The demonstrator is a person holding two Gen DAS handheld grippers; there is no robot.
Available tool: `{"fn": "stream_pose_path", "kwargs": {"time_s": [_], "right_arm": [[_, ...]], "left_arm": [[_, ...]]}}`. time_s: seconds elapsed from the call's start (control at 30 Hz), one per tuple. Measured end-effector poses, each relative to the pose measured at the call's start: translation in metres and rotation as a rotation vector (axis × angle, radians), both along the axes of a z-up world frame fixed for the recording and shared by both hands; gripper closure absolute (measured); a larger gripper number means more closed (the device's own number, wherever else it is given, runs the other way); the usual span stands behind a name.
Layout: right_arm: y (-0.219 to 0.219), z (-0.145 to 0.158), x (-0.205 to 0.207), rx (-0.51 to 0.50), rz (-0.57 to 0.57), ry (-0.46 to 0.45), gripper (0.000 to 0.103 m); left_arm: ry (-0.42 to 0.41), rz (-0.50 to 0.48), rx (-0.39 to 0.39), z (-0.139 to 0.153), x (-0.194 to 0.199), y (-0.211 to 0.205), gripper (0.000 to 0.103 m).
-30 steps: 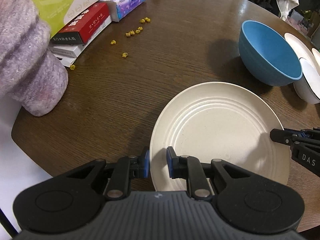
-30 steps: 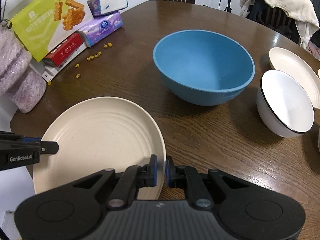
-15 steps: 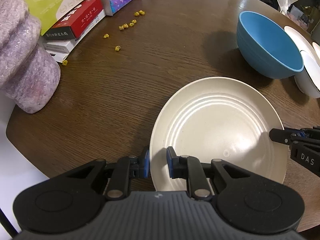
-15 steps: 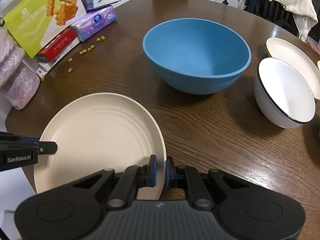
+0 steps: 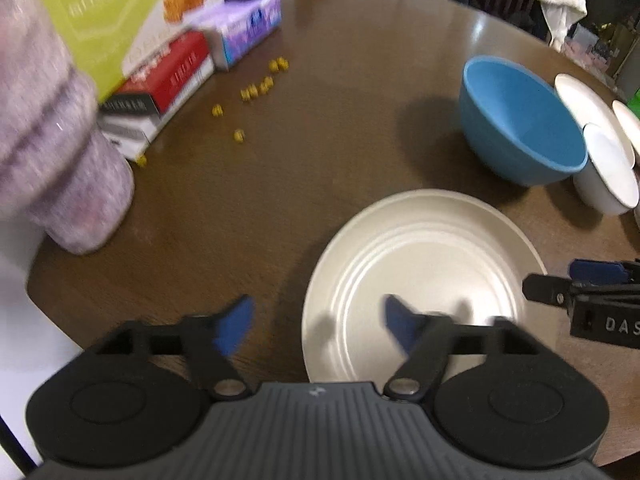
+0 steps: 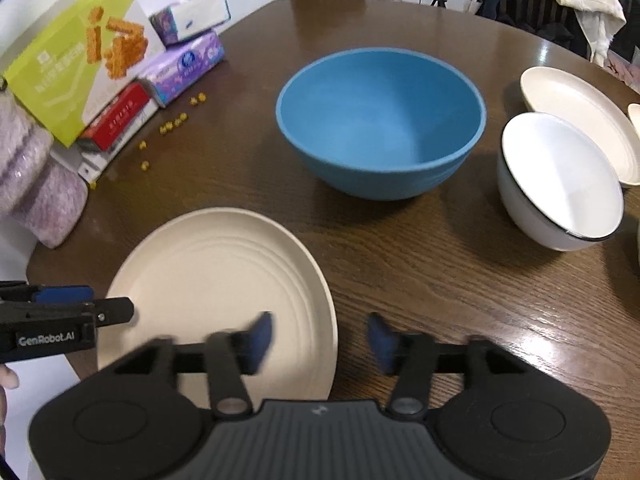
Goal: Organize plates and bowls
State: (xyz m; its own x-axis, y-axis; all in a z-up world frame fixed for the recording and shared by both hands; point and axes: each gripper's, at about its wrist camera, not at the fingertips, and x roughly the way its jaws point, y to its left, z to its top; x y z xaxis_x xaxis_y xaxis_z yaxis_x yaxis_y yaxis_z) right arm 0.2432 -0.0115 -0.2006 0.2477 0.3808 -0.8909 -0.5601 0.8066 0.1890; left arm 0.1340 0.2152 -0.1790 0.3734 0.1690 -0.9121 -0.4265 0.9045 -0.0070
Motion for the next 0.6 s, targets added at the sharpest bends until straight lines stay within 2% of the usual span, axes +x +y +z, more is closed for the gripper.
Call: {"fn": "stream_pose_path", "kwargs": {"time_s": [0.07, 0.13, 0.2, 0.27, 0.37, 0.5, 0.6], "right_arm": [[-0.005, 0.007, 0.0, 0.012, -0.011, -0.008, 0.028], [-0.009, 0.012, 0.0, 0.018, -0.027, -0.011, 0.018], [-0.013, 0.018, 0.0, 0.019, -0.047, -0.01, 0.013], [-0.019, 0.022, 0.0, 0.017, -0.07, -0.014, 0.001], [-0.032, 0.03, -0.004, 0.007, -0.116, -0.028, 0.0], [-0.051, 0.041, -0.01, 0.002, -0.167, -0.044, 0.0], [-0.067, 0.049, -0.012, 0.005, -0.205, -0.063, 0.0]], "left_arm": [[-0.036, -0.01, 0.014, 0.011, -0.001, -0.002, 0.005], [-0.061, -0.026, 0.011, 0.019, 0.0, -0.004, 0.002], [-0.09, -0.036, 0.004, 0.026, 0.001, -0.007, 0.0], [-0.124, -0.06, -0.016, 0.032, 0.001, -0.011, 0.0], [-0.162, -0.117, -0.032, 0.04, 0.0, -0.02, 0.0], [-0.167, -0.187, -0.004, 0.048, 0.003, -0.038, 0.0], [-0.177, -0.207, -0.011, 0.052, 0.004, -0.048, 0.0]]}}
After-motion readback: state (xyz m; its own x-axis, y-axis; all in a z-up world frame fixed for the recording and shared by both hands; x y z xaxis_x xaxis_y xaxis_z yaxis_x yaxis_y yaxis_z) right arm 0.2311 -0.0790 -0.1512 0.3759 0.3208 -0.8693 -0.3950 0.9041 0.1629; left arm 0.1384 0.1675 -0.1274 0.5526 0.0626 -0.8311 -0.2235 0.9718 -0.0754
